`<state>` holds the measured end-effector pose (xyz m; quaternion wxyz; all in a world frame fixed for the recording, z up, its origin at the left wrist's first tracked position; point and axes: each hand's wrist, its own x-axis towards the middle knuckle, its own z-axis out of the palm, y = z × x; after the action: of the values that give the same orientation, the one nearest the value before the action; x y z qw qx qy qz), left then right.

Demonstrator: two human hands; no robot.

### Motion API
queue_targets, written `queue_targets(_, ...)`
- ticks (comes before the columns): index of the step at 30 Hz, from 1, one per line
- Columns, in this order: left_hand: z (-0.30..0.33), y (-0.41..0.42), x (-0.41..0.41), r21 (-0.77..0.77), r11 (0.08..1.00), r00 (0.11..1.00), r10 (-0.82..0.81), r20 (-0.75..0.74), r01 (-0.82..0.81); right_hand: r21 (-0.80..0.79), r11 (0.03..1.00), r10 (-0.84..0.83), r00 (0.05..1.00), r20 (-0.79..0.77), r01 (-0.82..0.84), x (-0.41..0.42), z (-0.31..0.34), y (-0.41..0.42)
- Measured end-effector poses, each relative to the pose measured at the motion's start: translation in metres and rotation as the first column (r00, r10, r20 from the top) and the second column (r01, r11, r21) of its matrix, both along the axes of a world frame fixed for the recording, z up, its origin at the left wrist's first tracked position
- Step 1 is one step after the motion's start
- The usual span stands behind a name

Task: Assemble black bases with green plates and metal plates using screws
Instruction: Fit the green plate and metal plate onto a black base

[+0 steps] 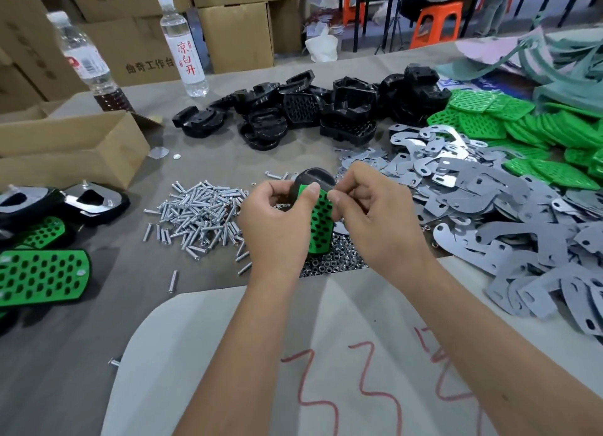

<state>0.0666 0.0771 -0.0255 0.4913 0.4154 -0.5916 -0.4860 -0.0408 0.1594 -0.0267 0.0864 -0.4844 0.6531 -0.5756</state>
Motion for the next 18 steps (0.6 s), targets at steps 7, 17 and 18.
queue_targets(7, -0.002, -0.001, -0.001, 0.292, 0.953, 0.977, -0.014, -0.214, 0.077, -0.12, 0.971, 0.237, 0.764, 0.601, -0.207, -0.001, 0.007, 0.003)
queue_targets(17, 0.004, 0.004, 0.0, 0.245, 0.965, 0.967, -0.031, -0.252, 0.095, -0.031, 0.941, 0.258, 0.658, 0.707, -0.336, -0.011, 0.011, 0.005)
queue_targets(18, 0.004, 0.003, 0.001, 0.233, 0.968, 0.967, -0.034, -0.254, 0.095, -0.027, 0.929, 0.278, 0.65, 0.707, -0.369, -0.012, 0.011, 0.006)
